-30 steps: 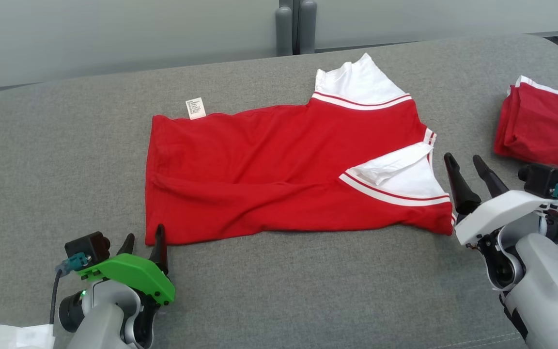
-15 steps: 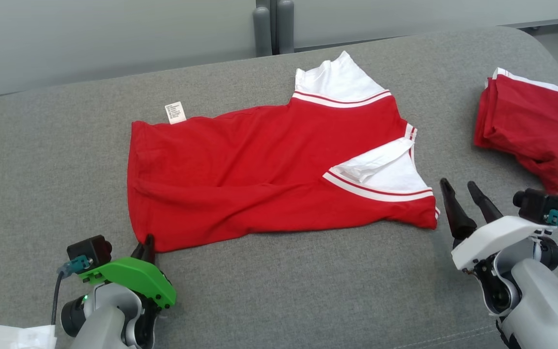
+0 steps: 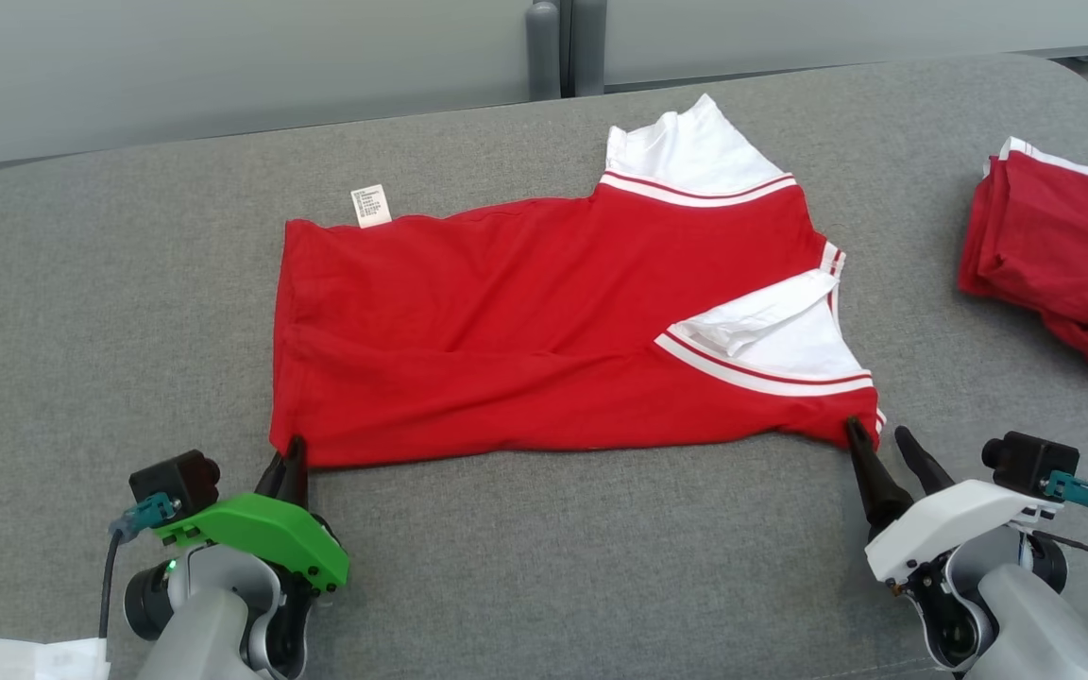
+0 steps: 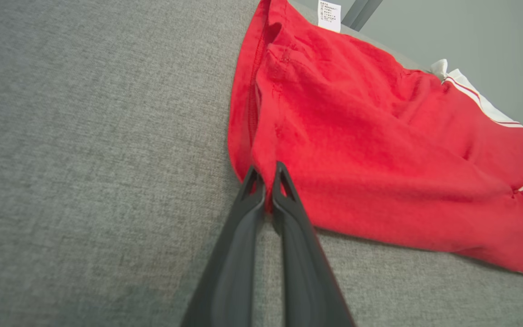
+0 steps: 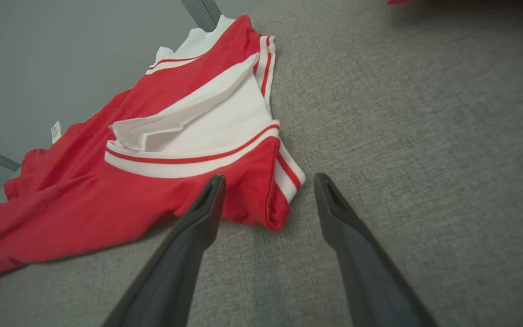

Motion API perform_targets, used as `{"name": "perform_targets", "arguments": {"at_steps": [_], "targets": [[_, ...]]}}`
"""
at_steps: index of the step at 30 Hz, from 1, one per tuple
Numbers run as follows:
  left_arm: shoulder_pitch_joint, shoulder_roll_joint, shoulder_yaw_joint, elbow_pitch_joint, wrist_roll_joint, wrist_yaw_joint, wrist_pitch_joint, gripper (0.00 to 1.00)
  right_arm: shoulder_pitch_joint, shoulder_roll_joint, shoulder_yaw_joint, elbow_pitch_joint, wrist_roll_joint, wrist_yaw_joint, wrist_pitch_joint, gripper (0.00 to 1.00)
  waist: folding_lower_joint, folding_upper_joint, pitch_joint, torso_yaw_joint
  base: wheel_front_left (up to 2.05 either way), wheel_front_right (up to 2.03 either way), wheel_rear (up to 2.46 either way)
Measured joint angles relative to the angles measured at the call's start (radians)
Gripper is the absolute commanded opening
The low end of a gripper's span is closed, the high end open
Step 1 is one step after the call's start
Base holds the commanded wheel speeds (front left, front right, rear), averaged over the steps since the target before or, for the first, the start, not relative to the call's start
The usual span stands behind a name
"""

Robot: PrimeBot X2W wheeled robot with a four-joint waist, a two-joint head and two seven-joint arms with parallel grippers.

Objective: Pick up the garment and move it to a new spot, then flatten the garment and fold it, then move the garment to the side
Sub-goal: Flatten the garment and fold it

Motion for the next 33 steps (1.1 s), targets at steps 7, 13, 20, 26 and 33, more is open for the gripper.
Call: {"name": "perform_targets", "arguments": {"at_steps": [7,13,20,26,33], "targets": [[0.006,0.0,-0.021,-0.02,-0.001,-0.003,-0.008,0.0,0.0,0.033,-0.004,0.049,0.035,0.0,0.002,1.0,0.0,0.0,-0.001,0.01,0.0,0.0,0.0],[0.008,0.0,-0.03,-0.025,-0.001,-0.003,-0.008,0.0,-0.008,0.044,-0.029,0.077,0.075,0.0,0.001,0.69,-0.0001,0.0,-0.005,0.016,0.0,0.0,0.0],[0.018,0.0,-0.042,-0.027,-0.001,-0.003,-0.008,0.0,-0.033,0.06,-0.029,0.115,0.095,0.0,0.011,0.47,0.0,0.0,-0.012,0.016,0.0,0.0,0.0],[0.026,0.0,-0.051,-0.027,-0.001,-0.003,-0.008,0.0,-0.056,0.062,-0.013,0.136,0.094,0.0,0.019,0.0,-0.0001,0.0,-0.016,0.016,0.0,0.0,0.0],[0.027,0.0,-0.049,-0.043,-0.001,-0.002,-0.019,0.0,-0.069,0.033,0.006,0.107,0.087,0.0,0.009,0.0,0.0,0.0,-0.024,0.018,0.0,0.0,0.0]]}}
